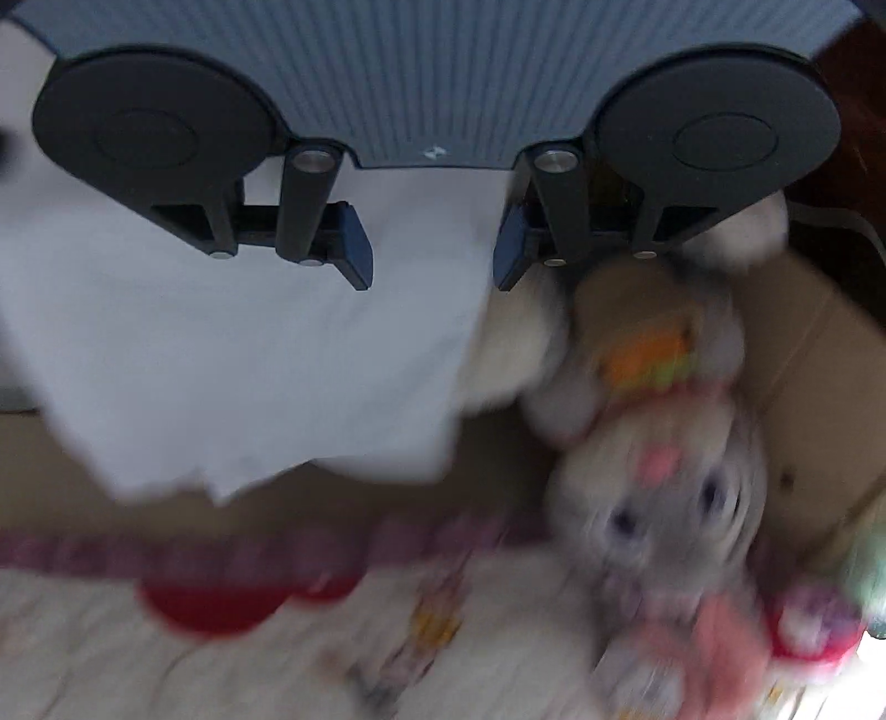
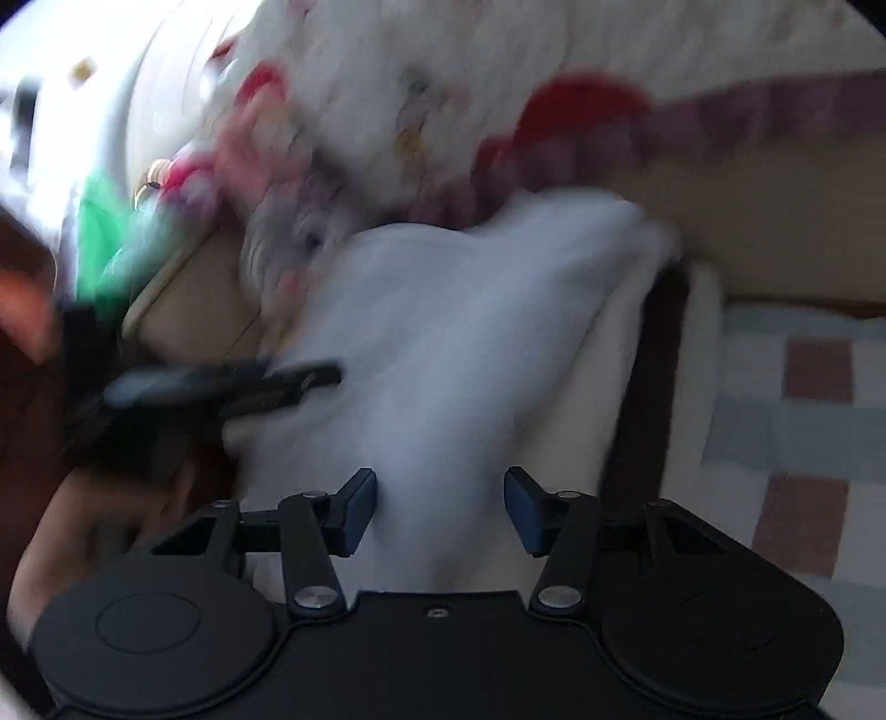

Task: Fold clothes
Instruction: 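Carry the held T-shirt with both grippers toward the folded clothes stack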

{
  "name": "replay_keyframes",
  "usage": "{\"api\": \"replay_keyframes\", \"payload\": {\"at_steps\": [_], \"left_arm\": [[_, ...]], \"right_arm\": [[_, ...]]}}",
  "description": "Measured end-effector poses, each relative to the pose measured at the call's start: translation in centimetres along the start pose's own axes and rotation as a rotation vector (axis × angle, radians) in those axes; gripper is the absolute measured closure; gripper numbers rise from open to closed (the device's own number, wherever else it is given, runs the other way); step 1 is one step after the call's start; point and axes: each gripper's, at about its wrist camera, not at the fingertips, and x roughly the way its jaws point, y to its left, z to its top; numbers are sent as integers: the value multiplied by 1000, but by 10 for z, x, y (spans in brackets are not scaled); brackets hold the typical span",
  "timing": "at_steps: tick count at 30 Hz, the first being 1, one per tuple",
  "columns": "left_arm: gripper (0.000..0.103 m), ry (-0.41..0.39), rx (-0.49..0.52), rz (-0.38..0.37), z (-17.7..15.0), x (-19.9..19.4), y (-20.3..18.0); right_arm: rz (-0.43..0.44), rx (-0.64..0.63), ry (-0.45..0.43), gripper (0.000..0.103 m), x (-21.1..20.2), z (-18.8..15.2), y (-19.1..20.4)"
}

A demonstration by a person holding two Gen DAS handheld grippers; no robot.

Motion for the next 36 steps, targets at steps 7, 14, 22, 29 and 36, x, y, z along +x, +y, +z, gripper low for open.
{"api": "replay_keyframes", "payload": {"at_steps": [7, 14, 22, 29, 36], "left_arm": [[41, -125, -318, -99, -80, -32, 60], [34, -102, -522, -184, -121, -28, 97], [80, -114, -411, -165, -99, -50, 72], [71, -53, -236, -35, -98, -70, 24], [70, -334, -196, -46, -93, -105, -11]], "right_arm": [[222, 46, -83, 45, -27, -55, -15], [224, 96, -119, 35, -1, -68, -3], [402, -7, -177, 87, -1, -51, 14], [243, 104, -81, 88, -22, -77, -23], [193, 120, -51, 85, 1, -111, -19]]}}
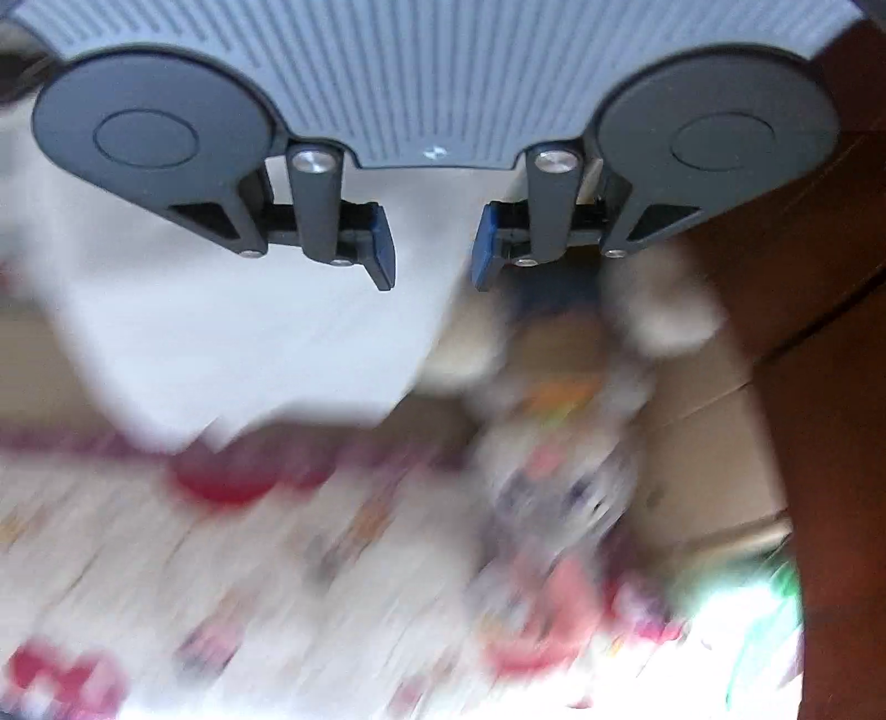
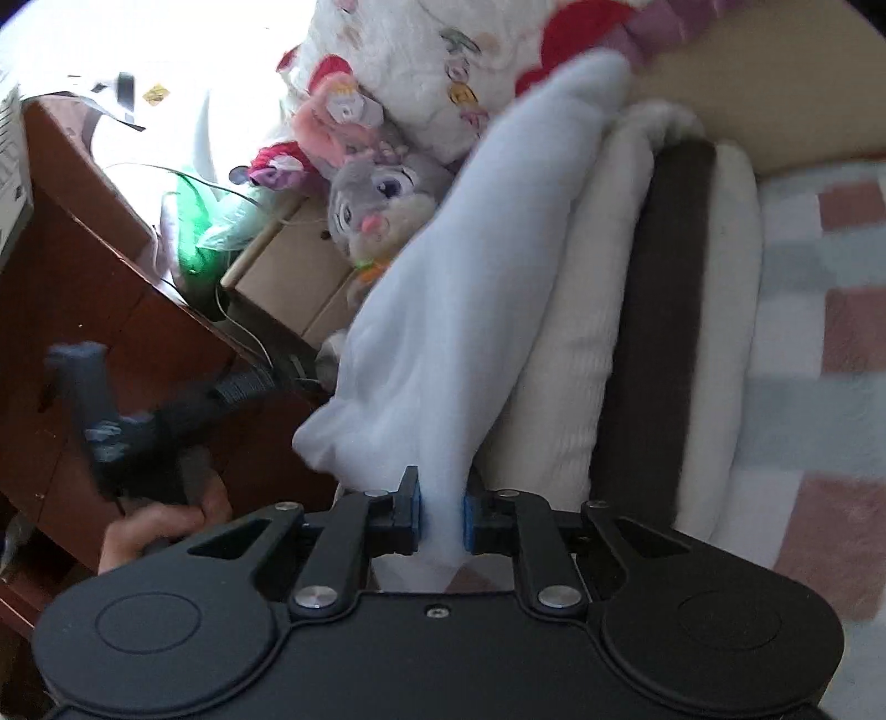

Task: Fold clothes
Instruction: 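Carry the held T-shirt with both grippers toward the folded clothes stack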

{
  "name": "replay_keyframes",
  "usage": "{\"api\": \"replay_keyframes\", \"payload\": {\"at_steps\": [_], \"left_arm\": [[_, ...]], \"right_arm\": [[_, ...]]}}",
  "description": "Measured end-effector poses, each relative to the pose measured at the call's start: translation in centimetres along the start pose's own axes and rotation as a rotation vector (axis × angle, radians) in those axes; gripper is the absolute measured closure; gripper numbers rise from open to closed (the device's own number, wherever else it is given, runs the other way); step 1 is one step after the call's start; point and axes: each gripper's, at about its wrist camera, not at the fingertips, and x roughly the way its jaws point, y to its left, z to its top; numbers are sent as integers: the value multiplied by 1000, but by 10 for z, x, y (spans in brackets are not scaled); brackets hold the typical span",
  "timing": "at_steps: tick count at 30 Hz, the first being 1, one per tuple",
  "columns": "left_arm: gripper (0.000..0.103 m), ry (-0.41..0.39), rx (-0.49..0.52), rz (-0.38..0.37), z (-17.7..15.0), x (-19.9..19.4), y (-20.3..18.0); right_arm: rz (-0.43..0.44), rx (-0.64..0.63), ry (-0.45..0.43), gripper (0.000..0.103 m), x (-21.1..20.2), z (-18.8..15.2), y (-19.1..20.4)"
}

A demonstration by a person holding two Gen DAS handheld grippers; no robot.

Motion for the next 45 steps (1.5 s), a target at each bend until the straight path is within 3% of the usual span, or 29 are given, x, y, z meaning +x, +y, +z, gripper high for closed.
{"api": "replay_keyframes", "payload": {"at_steps": [1, 4, 6, 7, 9, 12, 13, 14, 15, 18, 20, 23, 24, 25, 27, 28, 31, 33, 36, 39, 41, 45], "left_arm": [[71, -37, 4, -17, 4, -3, -4], [71, 66, -7, 34, 14, 28, 1], [71, 169, -77, 54, 7, 57, 23], [71, 211, -116, 58, 3, 70, 34], [70, 235, -214, 43, -6, 76, 57], [72, 204, -250, 38, -6, 52, 63], [72, 164, -233, 25, -4, 40, 58], [72, 78, -198, -10, 0, 24, 47], [67, 6, -176, -52, 5, 11, 37], [61, -72, -234, -236, 14, 1, 8], [61, -32, -246, -312, 17, 17, -9], [64, 122, -236, -331, 12, 49, -30], [64, 134, -255, -347, 8, 52, -30], [64, 145, -274, -362, 3, 55, -30], [63, 143, -305, -370, -2, 57, -26], [63, 133, -314, -368, -4, 57, -24], [63, 125, -309, -389, -8, 63, -23], [63, 126, -302, -390, -9, 69, -25], [63, 118, -303, -384, -12, 76, -28], [64, 100, -347, -340, -15, 62, -21], [65, 61, -372, -245, -20, 41, -9], [62, -103, -489, -19, -45, 7, 29]], "right_arm": [[0, 12, -4, 85, 0, -1, 0], [-3, 3, 24, 85, -4, -2, -2], [-19, -29, 64, 86, -8, -4, 0], [-34, -55, 84, 95, -10, -5, 1], [-70, -135, 112, 96, -20, -8, 7], [23, -106, 27, 88, -53, 6, 7], [56, -82, -21, 71, -64, 14, 5], [67, -66, -69, 44, -71, 25, 3], [59, -57, -120, 35, -72, 40, 3], [-25, -59, -217, 32, -47, 91, -3], [-73, -39, -203, 32, -21, 120, -10], [-119, 10, -151, 31, 17, 154, -25], [-132, 27, -129, 31, 29, 160, -34], [-152, 68, -109, 31, 41, 164, -44], [-122, 104, -112, 68, 56, 169, -56], [-100, 83, -128, 78, 60, 171, -56], [-97, -105, -244, 87, 53, 166, -38], [-165, -167, -289, 88, 58, 158, -42], [-314, -224, -269, 84, 76, 144, -61], [-356, -252, -265, 80, 72, 145, -55], [-384, -269, -253, 73, 69, 148, -48], [-475, -376, -305, 74, 53, 138, -18]]}}
